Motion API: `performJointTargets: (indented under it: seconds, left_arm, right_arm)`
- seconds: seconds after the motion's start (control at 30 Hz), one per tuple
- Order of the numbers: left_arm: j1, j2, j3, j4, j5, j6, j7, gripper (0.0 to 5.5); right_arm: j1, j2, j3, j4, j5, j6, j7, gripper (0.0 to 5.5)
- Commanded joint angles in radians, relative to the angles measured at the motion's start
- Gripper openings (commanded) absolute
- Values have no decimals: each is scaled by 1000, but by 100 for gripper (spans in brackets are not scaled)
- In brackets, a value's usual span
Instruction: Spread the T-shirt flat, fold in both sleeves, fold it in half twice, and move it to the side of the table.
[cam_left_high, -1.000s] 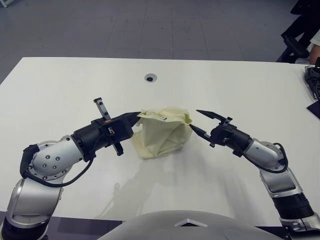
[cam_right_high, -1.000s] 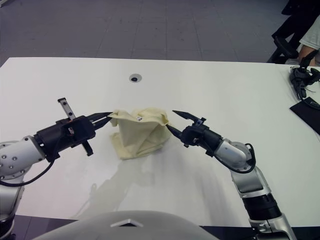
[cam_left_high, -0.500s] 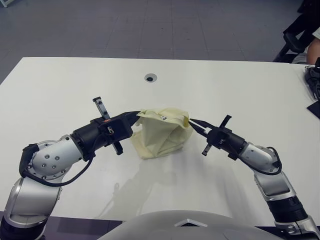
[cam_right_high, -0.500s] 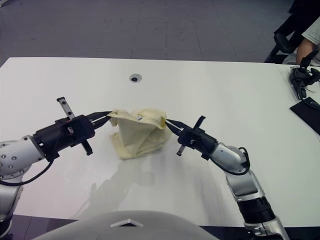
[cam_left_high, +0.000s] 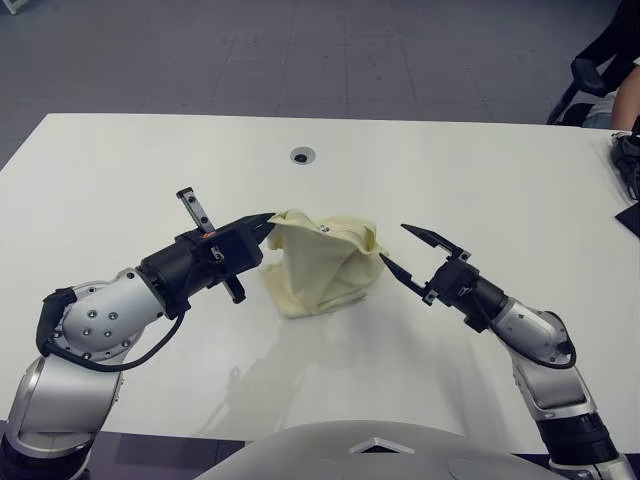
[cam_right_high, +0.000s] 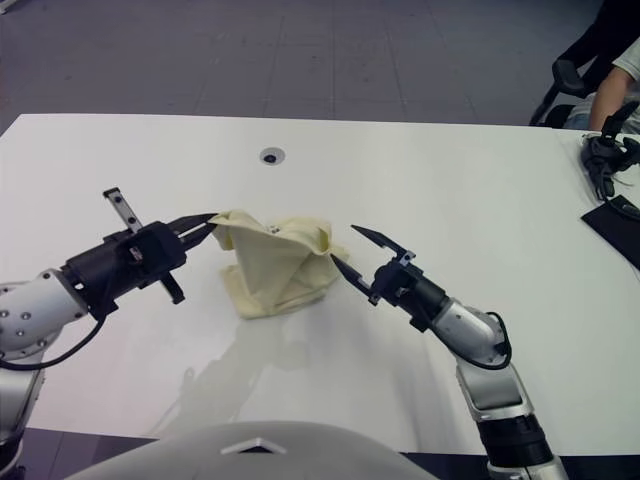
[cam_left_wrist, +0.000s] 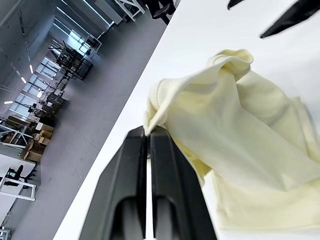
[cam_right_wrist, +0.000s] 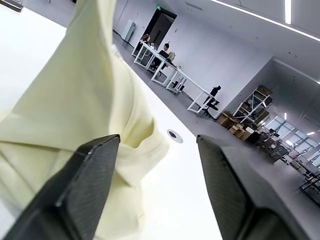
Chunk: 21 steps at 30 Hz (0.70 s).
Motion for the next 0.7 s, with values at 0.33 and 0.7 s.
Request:
performJointTargets:
  seconds: [0.33,0.7]
  left_arm:
    - [-60,11,-34,10,-32,7,-7,0]
    - [-73,13,-44,15,-39,12,4,0]
  right_arm:
    - [-8,77,56,32,-127,27,-89,472]
    - [5,121,68,61,-156,67,-148,303]
